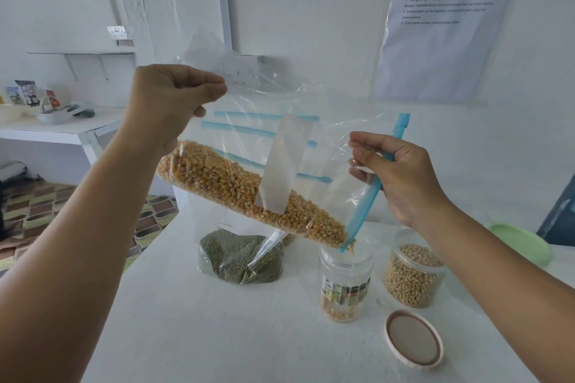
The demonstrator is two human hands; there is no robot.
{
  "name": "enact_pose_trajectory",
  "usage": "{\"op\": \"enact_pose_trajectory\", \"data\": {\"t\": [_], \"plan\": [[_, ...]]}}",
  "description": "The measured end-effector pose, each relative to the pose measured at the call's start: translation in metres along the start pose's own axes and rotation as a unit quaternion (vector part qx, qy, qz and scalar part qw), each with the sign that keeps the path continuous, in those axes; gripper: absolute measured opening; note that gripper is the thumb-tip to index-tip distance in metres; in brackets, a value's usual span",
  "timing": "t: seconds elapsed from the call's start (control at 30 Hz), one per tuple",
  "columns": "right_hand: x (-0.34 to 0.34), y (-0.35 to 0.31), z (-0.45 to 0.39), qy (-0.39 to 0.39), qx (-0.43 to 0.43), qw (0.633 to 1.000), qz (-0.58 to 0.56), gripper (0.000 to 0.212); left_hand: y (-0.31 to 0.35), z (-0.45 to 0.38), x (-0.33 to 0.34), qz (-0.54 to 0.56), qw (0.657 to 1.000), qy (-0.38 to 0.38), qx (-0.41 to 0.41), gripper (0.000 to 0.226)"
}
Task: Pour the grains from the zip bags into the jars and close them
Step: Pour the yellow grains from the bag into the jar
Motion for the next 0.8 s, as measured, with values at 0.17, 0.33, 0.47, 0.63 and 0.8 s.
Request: {"op": "enact_pose_trajectory", "data": {"t": [0.17,0.33,0.47,0.63,0.8], "plan": [[0.002,0.003,0.001,0.004,0.005,1.0,-0.002,0.024,-0.003,0.001,-0.001,0.0,1.0,-0.002,-0.001,0.012],[0.004,0.001,0.0,0.002,0.001,1.0,0.001,0.024,-0.005,0.0,-0.005,-0.005,1.0,0.001,-0.006,0.013],[0.003,0.0,-0.002,0.002,0.0,1.0,0.005,0.024,-0.002,-0.001,-0.004,-0.004,1.0,0.003,-0.001,0.015],[0.002,-0.003,-0.003,0.003,-0.003,1.0,0.007,0.025,0.003,-0.004,-0.003,-0.002,1.0,0.005,-0.001,0.013],[0.001,-0.005,-0.004,0.003,-0.006,1.0,0.0,0.024,0.005,-0.007,-0.002,-0.005,1.0,0.002,-0.003,0.011]]}}
Point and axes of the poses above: each hand's wrist, its own z-axis away from the middle knuckle, its own x-axis out of the palm, y = z × x, the point moved 8 cm from there along -z, towards the middle knuckle, and after that the axes turned 14 degrees about z, right-handed, at the moved point
